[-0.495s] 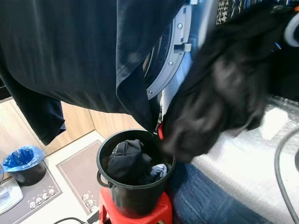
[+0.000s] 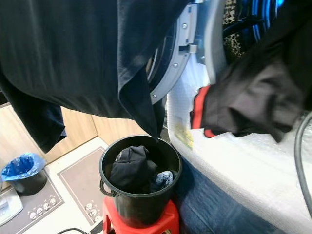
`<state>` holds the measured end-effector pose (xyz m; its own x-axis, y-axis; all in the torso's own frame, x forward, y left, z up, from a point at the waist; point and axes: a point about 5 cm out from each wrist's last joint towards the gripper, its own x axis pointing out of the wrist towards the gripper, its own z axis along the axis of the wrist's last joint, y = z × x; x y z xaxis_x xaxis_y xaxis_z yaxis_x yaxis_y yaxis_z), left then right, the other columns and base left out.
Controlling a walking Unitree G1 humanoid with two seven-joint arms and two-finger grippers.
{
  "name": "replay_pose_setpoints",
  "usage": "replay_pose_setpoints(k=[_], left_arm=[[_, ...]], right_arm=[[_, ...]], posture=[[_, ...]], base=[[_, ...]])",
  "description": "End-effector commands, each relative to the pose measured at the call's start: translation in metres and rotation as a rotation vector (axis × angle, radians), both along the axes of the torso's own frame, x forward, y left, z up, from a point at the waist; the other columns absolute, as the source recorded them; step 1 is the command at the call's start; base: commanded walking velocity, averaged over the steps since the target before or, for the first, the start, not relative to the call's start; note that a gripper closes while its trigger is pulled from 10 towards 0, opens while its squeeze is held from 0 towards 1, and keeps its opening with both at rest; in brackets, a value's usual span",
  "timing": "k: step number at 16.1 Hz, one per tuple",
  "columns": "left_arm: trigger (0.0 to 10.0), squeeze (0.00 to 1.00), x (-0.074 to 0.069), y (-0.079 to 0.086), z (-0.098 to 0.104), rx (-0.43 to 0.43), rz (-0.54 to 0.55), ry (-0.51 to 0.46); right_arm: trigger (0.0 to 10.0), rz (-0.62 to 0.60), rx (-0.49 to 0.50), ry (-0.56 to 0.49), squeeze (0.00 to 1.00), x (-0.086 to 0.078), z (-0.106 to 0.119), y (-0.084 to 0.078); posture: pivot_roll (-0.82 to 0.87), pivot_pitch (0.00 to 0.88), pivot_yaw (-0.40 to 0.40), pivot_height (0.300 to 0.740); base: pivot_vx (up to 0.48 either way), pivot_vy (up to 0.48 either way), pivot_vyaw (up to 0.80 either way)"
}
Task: Clothes washing
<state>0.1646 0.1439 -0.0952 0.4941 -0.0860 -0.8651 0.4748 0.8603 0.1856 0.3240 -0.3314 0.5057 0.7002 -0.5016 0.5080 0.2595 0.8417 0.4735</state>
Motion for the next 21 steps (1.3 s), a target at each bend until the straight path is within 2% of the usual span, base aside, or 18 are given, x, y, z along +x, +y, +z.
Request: replay_pose_setpoints(k=[1, 5, 7, 8, 9, 11, 13, 14, 15, 16, 17, 18, 20, 21], left_arm=[[10.0, 0.00, -0.026, -0.003, -0.011, -0.008, 0.002, 0.099], [10.0, 0.00, -0.030, -0.003, -0.012, -0.015, 0.012, 0.106], [10.0, 0.00, -0.033, -0.003, -0.013, -0.015, 0.015, 0.111], [10.0, 0.00, -0.033, -0.003, -0.013, -0.016, 0.016, 0.112], [10.0, 0.00, -0.033, -0.003, -0.013, -0.017, 0.019, 0.112], [10.0, 0.00, -0.033, -0.003, -0.013, -0.017, 0.022, 0.113], [10.0, 0.00, -0.034, -0.003, -0.013, -0.019, 0.029, 0.114], [10.0, 0.00, -0.035, -0.002, -0.013, -0.019, 0.034, 0.115], [10.0, 0.00, -0.035, -0.002, -0.013, -0.018, 0.034, 0.115], [10.0, 0.00, -0.035, -0.002, -0.013, -0.018, 0.033, 0.116], [10.0, 0.00, -0.035, -0.001, -0.013, -0.017, 0.034, 0.116], [10.0, 0.00, -0.035, -0.001, -0.013, -0.017, 0.034, 0.117], [10.0, 0.00, -0.035, -0.001, -0.013, -0.017, 0.034, 0.117], [10.0, 0.00, -0.034, -0.001, -0.013, -0.017, 0.032, 0.117]], right_arm=[[10.0, -0.007, 0.034, -0.070, 0.00, -0.007, 0.012, 0.002], [10.0, 0.017, 0.017, -0.004, 0.00, 0.011, -0.002, 0.016], [10.0, 0.111, -0.098, 0.174, 0.00, 0.037, -0.024, 0.042], [10.0, 0.112, -0.125, 0.220, 0.00, 0.041, -0.030, 0.045], [10.0, 0.094, -0.185, 0.327, 0.00, 0.050, -0.047, 0.048], [10.0, 0.111, -0.200, 0.403, 0.00, 0.056, -0.063, 0.049], [10.0, 0.058, -0.244, 0.508, 0.00, 0.059, -0.079, 0.043], [10.0, 0.000, -0.216, 0.567, 0.00, 0.057, -0.090, 0.031], [10.0, -0.010, -0.198, 0.576, 0.00, 0.057, -0.092, 0.028], [10.0, -0.084, -0.183, 0.622, 0.00, 0.052, -0.096, 0.017], [10.0, -0.180, -0.135, 0.662, 0.00, 0.045, -0.100, 0.004], [10.0, -0.229, -0.112, 0.671, 0.00, 0.041, -0.101, -0.003], [10.0, -0.444, 0.015, 0.666, 0.00, 0.018, -0.099, -0.035], [10.0, -0.567, 0.044, 0.676, 0.00, 0.004, -0.096, -0.050]], posture=[[-0.10, 0.000, -0.004, 0.740], [-0.10, 0.000, -0.007, 0.740], [-0.10, 0.000, -0.007, 0.740], [-0.10, 0.000, -0.007, 0.740], [-0.09, 0.000, -0.009, 0.740], [-0.09, 0.000, -0.009, 0.740], [-0.09, 0.000, -0.008, 0.740], [-0.09, 0.000, -0.006, 0.740], [-0.09, 0.000, -0.005, 0.740], [-0.09, 0.000, -0.003, 0.740], [-0.09, 0.000, -0.003, 0.740], [-0.09, 0.000, -0.002, 0.740], [-0.10, 0.000, -0.001, 0.740], [-0.10, 0.000, 0.002, 0.740]], base=[[0.000, 0.000, 0.00], [0.000, 0.000, 0.00], [0.000, 0.000, 0.00], [0.000, 0.000, 0.00], [0.000, 0.000, 0.00], [0.000, 0.000, 0.00], [0.000, 0.000, 0.00], [0.000, 0.000, 0.00], [0.000, 0.000, 0.00], [0.000, 0.000, 0.00], [0.000, 0.000, 0.00], [0.000, 0.000, 0.00], [0.000, 0.000, 0.00], [0.000, 0.000, 0.00]])
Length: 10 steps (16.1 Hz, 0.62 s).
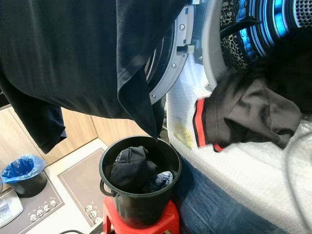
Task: Clothes washing
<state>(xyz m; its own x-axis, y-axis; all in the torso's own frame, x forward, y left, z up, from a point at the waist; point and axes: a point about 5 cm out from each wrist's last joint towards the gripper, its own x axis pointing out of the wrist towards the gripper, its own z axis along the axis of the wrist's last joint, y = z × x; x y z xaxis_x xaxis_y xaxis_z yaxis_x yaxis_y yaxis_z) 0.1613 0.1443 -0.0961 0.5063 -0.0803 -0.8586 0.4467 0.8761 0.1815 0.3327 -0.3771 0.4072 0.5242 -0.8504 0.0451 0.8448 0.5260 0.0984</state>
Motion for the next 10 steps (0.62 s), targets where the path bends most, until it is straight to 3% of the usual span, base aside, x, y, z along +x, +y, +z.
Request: replay_pose_setpoints(k=[1, 6, 10], left_arm=[[10.0, 0.00, -0.031, -0.001, -0.012, -0.006, -0.002, 0.127], [10.0, 0.00, -0.030, 0.000, -0.012, 0.002, -0.011, 0.125], [10.0, 0.00, -0.027, -0.001, -0.011, 0.008, -0.035, 0.119]], right_arm=[[10.0, -0.113, -0.064, 0.014, 0.00, -0.013, 0.008, -0.011], [10.0, -0.247, -0.088, -0.029, 0.00, -0.035, 0.022, -0.027], [10.0, -0.144, -0.070, -0.019, 0.00, -0.020, 0.020, -0.013]], posture=[[-0.10, 0.000, 0.002, 0.740], [-0.11, 0.000, 0.015, 0.740], [-0.12, 0.000, 0.015, 0.740]], base=[[0.000, 0.000, 0.00], [0.000, 0.000, 0.00], [0.000, 0.000, 0.00]])
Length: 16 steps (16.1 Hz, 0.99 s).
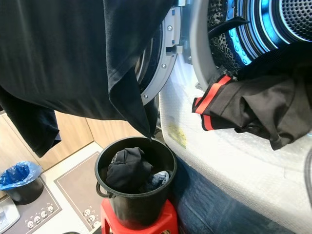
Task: Clothes washing
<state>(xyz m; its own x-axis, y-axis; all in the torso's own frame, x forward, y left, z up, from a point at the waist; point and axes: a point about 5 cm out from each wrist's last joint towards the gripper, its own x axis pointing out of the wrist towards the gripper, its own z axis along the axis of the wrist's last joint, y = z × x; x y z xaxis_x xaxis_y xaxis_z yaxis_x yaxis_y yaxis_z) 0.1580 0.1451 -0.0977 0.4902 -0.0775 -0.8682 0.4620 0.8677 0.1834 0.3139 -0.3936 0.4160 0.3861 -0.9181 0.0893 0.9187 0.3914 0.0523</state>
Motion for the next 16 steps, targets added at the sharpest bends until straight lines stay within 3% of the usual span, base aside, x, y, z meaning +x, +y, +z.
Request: replay_pose_setpoints(k=[1, 3, 4, 9, 14, 16], left_arm=[[10.0, 0.00, -0.024, -0.002, -0.010, -0.003, -0.016, 0.102], [10.0, 0.00, -0.025, -0.001, -0.010, -0.004, -0.007, 0.103], [10.0, 0.00, -0.025, -0.001, -0.010, -0.004, -0.005, 0.103], [10.0, 0.00, -0.026, -0.001, -0.010, -0.002, -0.003, 0.103], [10.0, 0.00, -0.025, 0.000, -0.010, 0.002, -0.007, 0.102], [10.0, 0.00, -0.022, 0.000, -0.009, 0.003, -0.011, 0.098]], right_arm=[[10.0, 0.046, -0.002, -0.038, 0.00, 0.003, 0.010, 0.007], [10.0, 0.127, 0.023, -0.037, 0.00, 0.011, 0.006, 0.014], [10.0, 0.153, 0.000, -0.027, 1.00, 0.014, 0.006, 0.016], [10.0, 0.271, -0.047, 0.018, 1.00, 0.024, 0.006, 0.028], [10.0, 0.344, -0.055, 0.053, 1.00, 0.023, 0.003, 0.024], [10.0, 0.358, -0.117, 0.041, 1.00, 0.020, 0.010, 0.022]], posture=[[-0.11, 0.000, 0.013, 0.740], [-0.10, 0.000, 0.009, 0.740], [-0.10, 0.000, 0.007, 0.740], [-0.10, 0.000, 0.000, 0.740], [-0.11, 0.000, 0.009, 0.740], [-0.11, 0.000, 0.015, 0.740]], base=[[0.000, 0.000, 0.00], [0.000, 0.000, 0.00], [0.000, 0.000, 0.00], [0.000, 0.000, 0.00], [0.000, 0.000, 0.00], [0.000, 0.000, 0.00]])
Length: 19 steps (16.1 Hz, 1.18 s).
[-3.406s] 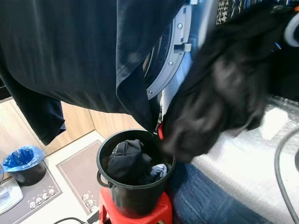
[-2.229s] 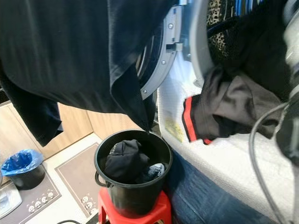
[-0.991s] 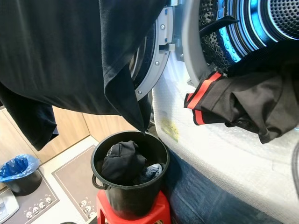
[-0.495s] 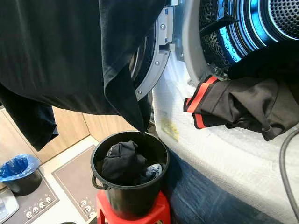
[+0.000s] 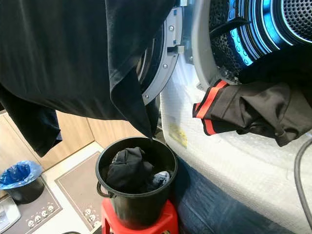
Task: Clothes washing
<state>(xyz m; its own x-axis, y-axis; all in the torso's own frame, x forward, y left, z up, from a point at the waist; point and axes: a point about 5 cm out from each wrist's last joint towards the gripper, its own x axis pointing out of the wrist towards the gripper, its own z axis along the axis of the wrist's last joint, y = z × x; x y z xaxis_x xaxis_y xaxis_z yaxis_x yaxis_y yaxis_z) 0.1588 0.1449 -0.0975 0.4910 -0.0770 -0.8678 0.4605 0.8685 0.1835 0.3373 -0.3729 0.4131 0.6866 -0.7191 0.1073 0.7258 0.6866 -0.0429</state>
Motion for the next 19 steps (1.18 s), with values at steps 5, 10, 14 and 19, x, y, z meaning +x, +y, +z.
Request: replay_pose_setpoints(k=[5, 10, 14, 19], left_arm=[[10.0, 0.00, -0.019, 0.000, -0.008, 0.008, -0.022, 0.092], [10.0, 0.00, -0.016, 0.004, -0.007, 0.027, -0.029, 0.085], [10.0, 0.00, -0.014, 0.008, -0.006, 0.052, -0.055, 0.078], [10.0, 0.00, -0.011, 0.005, -0.005, 0.057, -0.063, 0.073]], right_arm=[[10.0, 0.368, -0.102, -0.306, 0.00, -0.005, 0.021, 0.015], [10.0, 0.854, -0.128, -0.480, 0.00, -0.022, -0.028, 0.038], [10.0, 1.082, -0.149, -0.570, 0.00, -0.047, -0.055, 0.061], [10.0, 1.367, -0.105, -0.635, 0.00, -0.086, -0.067, 0.086]], posture=[[-0.12, 0.000, 0.022, 0.740], [-0.12, 0.000, 0.039, 0.740], [-0.12, 0.000, 0.052, 0.740], [-0.12, 0.000, 0.052, 0.740]], base=[[0.000, 0.000, 0.00], [0.000, 0.000, 0.00], [0.000, 0.000, 0.00], [0.000, 0.000, 0.00]])
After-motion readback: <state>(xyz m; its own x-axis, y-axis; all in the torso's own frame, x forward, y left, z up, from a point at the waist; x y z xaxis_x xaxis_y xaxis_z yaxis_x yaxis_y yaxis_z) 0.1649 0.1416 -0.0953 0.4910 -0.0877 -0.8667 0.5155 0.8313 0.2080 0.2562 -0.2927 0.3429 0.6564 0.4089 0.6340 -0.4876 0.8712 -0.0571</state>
